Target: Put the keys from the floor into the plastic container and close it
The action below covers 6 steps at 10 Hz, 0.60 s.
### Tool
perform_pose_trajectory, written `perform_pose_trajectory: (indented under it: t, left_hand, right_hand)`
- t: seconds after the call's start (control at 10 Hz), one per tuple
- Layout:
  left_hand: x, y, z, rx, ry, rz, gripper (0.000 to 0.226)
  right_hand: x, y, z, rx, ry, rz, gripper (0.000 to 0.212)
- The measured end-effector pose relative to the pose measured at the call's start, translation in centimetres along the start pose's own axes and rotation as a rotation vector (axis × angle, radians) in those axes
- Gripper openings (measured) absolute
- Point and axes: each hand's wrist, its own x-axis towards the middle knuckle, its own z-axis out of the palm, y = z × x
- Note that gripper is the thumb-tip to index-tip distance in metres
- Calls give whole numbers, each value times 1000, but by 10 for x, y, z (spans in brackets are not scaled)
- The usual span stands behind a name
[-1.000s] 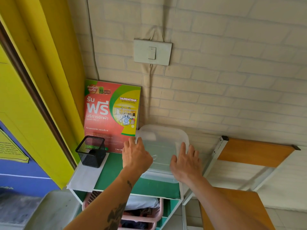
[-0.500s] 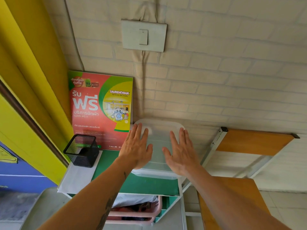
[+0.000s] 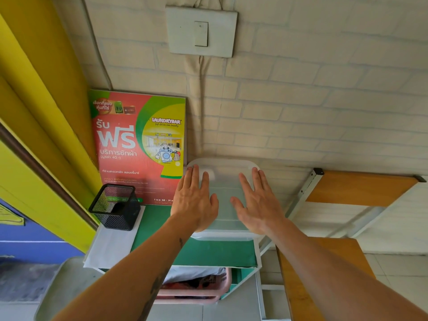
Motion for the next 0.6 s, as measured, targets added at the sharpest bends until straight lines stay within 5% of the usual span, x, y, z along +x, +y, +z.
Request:
perform_pose_trajectory:
  t: [0.6]
  left_hand:
    - [-9, 19, -35, 138, 22, -3, 50]
  right_hand:
    - [-22, 4, -46, 115, -52, 44, 73]
